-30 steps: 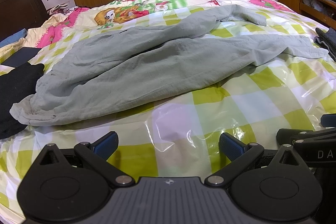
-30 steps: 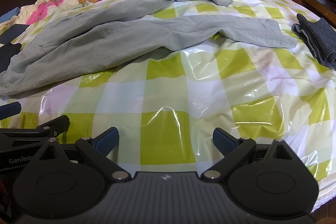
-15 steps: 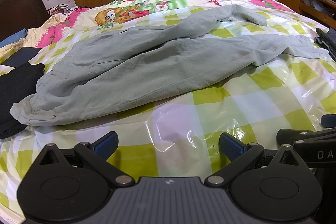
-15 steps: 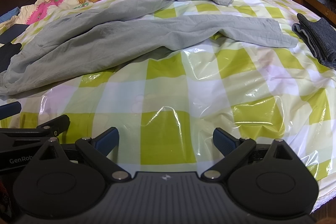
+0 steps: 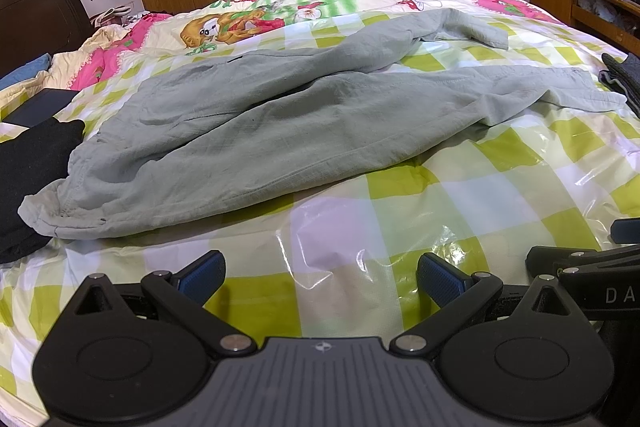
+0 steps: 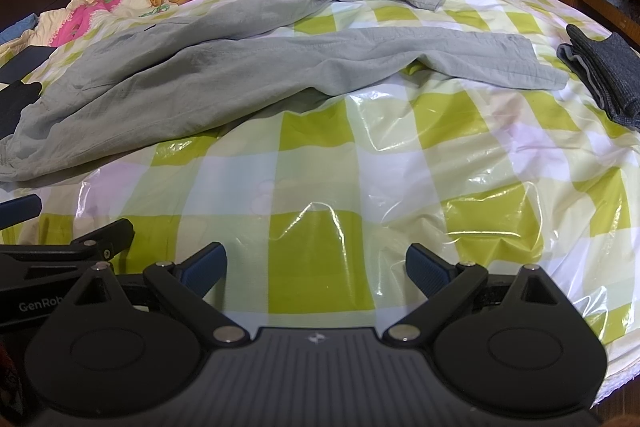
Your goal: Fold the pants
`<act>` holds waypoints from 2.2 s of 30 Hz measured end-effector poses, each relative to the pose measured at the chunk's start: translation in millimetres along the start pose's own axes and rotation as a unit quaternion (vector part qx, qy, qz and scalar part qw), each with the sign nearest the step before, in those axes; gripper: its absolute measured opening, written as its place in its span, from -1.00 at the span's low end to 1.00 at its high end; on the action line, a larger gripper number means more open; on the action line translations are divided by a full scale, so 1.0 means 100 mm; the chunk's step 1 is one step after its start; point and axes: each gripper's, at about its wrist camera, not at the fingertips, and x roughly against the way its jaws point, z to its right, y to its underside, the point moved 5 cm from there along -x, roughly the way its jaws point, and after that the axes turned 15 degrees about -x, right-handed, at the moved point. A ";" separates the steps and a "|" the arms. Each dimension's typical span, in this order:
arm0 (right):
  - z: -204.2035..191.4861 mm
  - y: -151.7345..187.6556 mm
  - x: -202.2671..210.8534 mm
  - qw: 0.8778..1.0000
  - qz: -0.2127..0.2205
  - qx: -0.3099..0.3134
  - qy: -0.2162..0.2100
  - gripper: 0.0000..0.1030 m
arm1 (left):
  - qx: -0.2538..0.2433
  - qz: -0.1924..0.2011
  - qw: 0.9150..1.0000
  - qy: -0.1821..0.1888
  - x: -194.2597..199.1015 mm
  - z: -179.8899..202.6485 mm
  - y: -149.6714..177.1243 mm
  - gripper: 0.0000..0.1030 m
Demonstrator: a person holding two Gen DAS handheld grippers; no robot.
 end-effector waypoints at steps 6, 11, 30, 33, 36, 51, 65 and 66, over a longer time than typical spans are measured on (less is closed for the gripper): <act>0.00 0.02 -0.01 1.000 -0.001 0.000 0.000 0.87 | 0.001 -0.001 1.000 0.000 0.00 0.00 0.00 1.00; -0.01 0.03 0.00 1.000 -0.001 -0.002 -0.002 0.87 | 0.001 0.000 1.000 0.000 0.00 -0.01 0.00 1.00; 1.29 -1.21 -0.25 0.969 0.058 -0.241 0.006 0.87 | -0.068 0.061 0.995 0.049 -0.34 0.44 -0.88 1.00; 1.51 -1.42 -0.44 0.953 0.059 -0.298 -0.015 0.90 | -0.087 0.062 0.993 0.054 -0.52 0.56 -1.04 1.00; 1.62 -1.60 -0.61 0.938 0.069 -0.337 -0.032 0.90 | -0.091 0.061 0.992 0.062 -0.67 0.62 -1.14 1.00; 2.16 -1.44 -0.58 0.880 0.022 -0.464 -0.101 -0.66 | -0.121 0.066 0.988 0.074 -0.78 0.88 -1.25 1.00; 2.01 -1.78 -0.85 0.878 0.036 -0.473 -0.070 -0.61 | -0.110 0.063 0.989 0.079 -0.78 0.85 -1.27 1.00; 2.05 -1.78 -0.87 0.870 0.021 -0.485 -0.090 -0.92 | -0.109 0.064 0.989 0.078 -0.77 0.83 -1.27 1.00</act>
